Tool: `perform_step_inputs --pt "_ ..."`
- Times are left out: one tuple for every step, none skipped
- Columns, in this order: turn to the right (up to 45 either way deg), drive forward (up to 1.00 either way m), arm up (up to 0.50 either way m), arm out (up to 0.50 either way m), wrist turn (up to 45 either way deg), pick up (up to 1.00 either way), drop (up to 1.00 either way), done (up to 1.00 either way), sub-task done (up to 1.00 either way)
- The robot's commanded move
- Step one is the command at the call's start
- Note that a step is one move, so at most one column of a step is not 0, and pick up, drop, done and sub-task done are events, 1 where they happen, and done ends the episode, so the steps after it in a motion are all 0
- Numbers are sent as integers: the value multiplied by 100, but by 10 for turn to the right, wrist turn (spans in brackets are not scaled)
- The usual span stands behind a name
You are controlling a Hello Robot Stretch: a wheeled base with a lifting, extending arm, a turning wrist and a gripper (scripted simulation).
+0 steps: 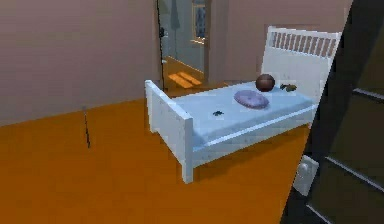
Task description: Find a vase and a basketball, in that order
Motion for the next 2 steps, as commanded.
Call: perform_step_inputs --pt "0 55 0 0 0 0 0 0 0" --pt "210 0 0 0 0 0 0 0 0"
